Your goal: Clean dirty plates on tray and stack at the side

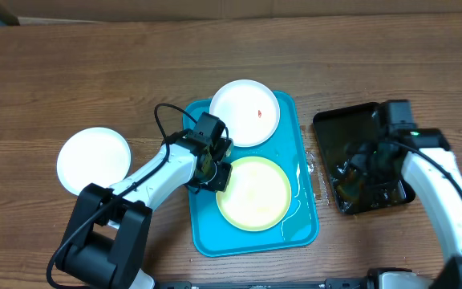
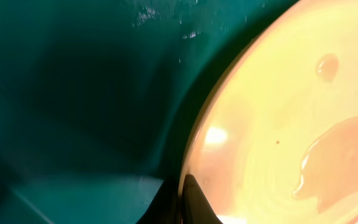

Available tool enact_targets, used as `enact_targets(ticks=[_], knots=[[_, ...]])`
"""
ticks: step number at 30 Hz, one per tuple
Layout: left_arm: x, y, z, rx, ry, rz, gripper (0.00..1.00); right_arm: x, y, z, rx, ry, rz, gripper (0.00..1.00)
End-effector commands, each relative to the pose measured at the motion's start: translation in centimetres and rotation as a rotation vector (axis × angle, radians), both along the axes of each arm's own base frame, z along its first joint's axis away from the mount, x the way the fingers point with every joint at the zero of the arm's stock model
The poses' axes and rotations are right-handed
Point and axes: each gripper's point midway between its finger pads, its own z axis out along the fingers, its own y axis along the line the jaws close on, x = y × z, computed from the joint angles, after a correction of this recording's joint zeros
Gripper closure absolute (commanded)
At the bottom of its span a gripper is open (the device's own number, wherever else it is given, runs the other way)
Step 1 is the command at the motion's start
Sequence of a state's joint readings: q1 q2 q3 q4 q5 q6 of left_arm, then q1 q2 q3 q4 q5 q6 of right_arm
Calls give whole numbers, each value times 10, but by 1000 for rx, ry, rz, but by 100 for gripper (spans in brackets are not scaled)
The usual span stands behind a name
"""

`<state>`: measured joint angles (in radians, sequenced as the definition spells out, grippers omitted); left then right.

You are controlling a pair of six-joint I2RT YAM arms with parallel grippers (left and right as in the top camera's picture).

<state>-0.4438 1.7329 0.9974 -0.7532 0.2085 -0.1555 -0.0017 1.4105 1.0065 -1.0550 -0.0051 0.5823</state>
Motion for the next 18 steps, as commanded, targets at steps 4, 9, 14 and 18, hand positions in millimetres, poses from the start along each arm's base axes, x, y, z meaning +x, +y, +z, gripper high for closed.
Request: enact_targets(ticks=[4, 9, 14, 18], knots=[[45, -33, 76, -42, -116, -80, 96, 9, -14, 73, 62, -209, -18, 52], [83, -76, 149, -69, -350, -125, 96, -3, -37, 86, 86, -240, -121, 52], [119, -123, 204, -66, -685, -58, 96, -11, -44, 84, 112, -222, -129, 52], [134, -158, 233, -37, -927, -15, 96, -16, -44, 82, 117, -201, -137, 53]])
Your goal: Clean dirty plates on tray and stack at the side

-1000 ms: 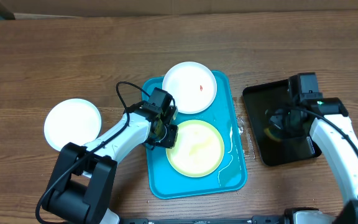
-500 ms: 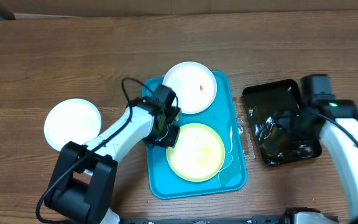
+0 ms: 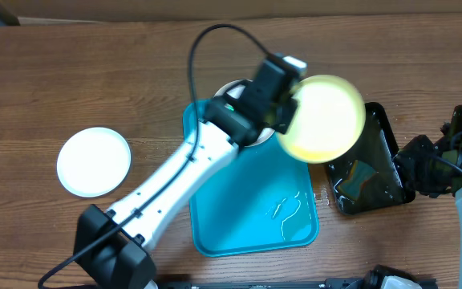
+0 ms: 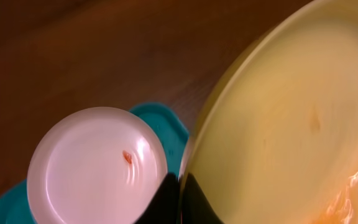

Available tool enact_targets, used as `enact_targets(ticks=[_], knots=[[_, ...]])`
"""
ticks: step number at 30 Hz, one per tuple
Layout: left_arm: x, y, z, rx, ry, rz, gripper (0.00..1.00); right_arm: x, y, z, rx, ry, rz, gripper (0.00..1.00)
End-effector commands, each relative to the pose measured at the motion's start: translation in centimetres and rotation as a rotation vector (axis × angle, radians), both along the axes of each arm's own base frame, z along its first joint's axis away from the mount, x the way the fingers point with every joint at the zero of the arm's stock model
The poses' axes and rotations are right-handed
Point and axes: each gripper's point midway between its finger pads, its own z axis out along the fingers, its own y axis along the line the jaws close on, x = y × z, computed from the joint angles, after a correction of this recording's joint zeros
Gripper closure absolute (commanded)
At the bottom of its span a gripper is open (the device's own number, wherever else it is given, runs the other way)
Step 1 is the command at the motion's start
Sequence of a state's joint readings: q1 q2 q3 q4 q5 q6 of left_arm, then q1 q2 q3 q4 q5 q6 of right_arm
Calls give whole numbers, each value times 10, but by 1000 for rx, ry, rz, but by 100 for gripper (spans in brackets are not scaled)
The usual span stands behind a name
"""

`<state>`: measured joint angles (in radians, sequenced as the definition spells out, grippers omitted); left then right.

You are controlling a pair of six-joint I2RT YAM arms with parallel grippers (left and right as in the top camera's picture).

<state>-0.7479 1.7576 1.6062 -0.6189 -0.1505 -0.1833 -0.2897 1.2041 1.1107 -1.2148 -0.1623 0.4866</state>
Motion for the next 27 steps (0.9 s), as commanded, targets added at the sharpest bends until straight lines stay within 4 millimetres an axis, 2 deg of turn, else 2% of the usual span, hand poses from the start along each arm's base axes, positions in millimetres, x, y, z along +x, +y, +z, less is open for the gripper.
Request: enact_targets(ticks=[1, 4, 6, 10, 14, 27], knots=[[13, -15, 27, 50, -212, 100, 96, 1, 2, 7, 9, -22, 19, 53], [7, -53, 39, 126, -371, -43, 96, -1, 3, 6, 12, -10, 22, 53], [2, -69, 46, 186, -461, -86, 96, -2, 3, 6, 12, -8, 22, 53], [-4, -73, 57, 316, -577, -57, 96, -2, 3, 6, 12, -8, 22, 53], [-11, -79, 57, 336, -592, -87, 96, -2, 2, 6, 11, -9, 22, 53], [-13, -83, 68, 425, -666, -125, 96, -1, 2, 6, 10, -13, 22, 53]])
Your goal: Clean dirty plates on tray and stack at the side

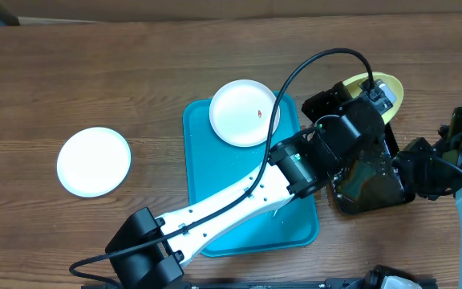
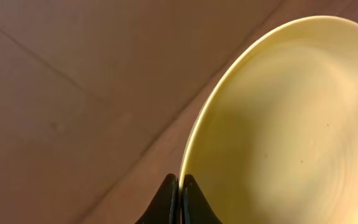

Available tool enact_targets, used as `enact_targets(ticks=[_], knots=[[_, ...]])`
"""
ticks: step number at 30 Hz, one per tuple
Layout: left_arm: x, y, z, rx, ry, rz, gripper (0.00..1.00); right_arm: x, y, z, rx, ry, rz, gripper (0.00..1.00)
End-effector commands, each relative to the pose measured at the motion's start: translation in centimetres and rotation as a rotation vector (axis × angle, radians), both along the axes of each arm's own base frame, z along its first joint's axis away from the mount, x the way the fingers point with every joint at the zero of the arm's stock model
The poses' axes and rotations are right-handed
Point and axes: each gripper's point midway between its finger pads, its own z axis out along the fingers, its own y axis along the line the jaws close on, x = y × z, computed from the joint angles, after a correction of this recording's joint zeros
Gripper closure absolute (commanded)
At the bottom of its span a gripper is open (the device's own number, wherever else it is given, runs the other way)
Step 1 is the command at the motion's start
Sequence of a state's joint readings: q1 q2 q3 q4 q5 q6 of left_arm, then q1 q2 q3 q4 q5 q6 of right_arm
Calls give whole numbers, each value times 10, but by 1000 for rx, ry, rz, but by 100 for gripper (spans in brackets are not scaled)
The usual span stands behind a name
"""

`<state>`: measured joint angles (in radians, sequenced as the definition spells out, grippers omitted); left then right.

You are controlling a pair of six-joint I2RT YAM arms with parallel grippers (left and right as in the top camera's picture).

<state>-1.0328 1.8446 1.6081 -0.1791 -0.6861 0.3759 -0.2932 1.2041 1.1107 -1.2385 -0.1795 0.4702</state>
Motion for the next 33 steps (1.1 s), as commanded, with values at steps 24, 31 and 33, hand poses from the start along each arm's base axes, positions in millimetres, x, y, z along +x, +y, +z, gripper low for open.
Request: enact_targets(ticks=[24, 31, 33], knots=[[0, 6, 6, 68, -44, 42, 96, 4, -1, 7, -6, -28, 5, 53], [-7, 48, -31, 11, 136, 221, 96, 4, -1, 7, -7, -29, 5, 53], [-6, 80, -40, -45, 216, 334, 96, 4, -2, 7, -9, -28, 4, 52]])
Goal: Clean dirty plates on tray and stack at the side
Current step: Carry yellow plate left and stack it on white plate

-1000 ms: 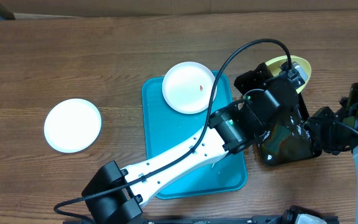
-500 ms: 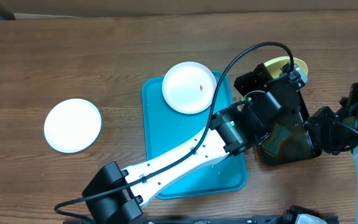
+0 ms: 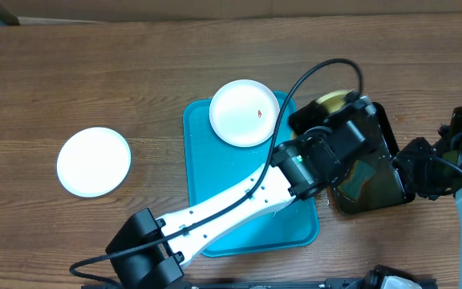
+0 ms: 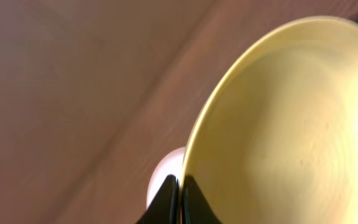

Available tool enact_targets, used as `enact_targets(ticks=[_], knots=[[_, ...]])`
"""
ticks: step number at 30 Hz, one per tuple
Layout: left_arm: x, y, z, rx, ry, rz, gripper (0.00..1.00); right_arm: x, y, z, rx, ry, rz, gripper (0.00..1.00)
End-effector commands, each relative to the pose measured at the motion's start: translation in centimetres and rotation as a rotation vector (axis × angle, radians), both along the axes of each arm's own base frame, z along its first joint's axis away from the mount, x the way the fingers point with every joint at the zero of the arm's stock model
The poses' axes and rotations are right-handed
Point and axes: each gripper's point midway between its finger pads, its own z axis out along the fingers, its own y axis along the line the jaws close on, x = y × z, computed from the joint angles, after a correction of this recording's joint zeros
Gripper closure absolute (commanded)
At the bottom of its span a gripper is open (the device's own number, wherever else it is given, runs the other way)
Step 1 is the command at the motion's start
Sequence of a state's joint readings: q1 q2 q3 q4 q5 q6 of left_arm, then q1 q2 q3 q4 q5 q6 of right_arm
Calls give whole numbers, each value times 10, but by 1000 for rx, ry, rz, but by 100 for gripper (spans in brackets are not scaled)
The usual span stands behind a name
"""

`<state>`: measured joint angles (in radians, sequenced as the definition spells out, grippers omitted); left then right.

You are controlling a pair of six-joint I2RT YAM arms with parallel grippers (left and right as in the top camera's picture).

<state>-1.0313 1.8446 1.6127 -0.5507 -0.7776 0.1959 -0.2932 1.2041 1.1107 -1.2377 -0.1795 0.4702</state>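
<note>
My left gripper [image 3: 337, 138] is shut on the rim of the yellow plate [image 4: 278, 124], held tilted over the black tub [image 3: 375, 189]. From overhead only a sliver of the yellow plate [image 3: 332, 99] shows past the wrist. In the left wrist view my fingertips [image 4: 168, 198] pinch the plate's edge. A white plate [image 3: 245, 112] with a red spot lies at the far end of the blue tray [image 3: 247, 217]; a bit of this white plate [image 4: 161, 179] peeks out beside the fingers. My right gripper [image 3: 420, 167] hangs at the tub's right edge; its jaws are not clear.
A clean white plate [image 3: 94, 160] rests on the wooden table at the left. The black tub holds dark liquid and a greenish lump [image 3: 361, 173]. My left arm stretches diagonally across the tray. A wet smear lies on the tray's right side.
My left wrist has turned and shifted a little left over the tub, so less of the yellow plate shows from overhead. The white plate has come into the wrist view. The right arm has not moved.
My left gripper was pinched on the yellow plate's rim while it lay on the tray, and my right gripper was in the tub. Then the plate was held high above the tray and the right arm had drawn back. After that the plate was over the tub, where it stays.
</note>
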Motion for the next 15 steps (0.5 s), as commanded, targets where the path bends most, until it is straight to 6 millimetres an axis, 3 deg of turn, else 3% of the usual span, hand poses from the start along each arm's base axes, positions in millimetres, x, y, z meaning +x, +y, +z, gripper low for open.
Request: enact_targets(ticks=[1, 6, 11, 15], knots=[[9, 50, 10, -234, 47, 271, 96, 4, -2, 7, -9, -27, 4, 52], [9, 156, -1, -377, 281, 577, 96, 4, -2, 7, -9, -27, 4, 52], [8, 274, -13, -531, 478, 902, 96, 4, -2, 7, -15, -29, 20, 52], [-5, 374, -33, -614, 554, 1188, 96, 3, -2, 7, -16, -26, 24, 52]])
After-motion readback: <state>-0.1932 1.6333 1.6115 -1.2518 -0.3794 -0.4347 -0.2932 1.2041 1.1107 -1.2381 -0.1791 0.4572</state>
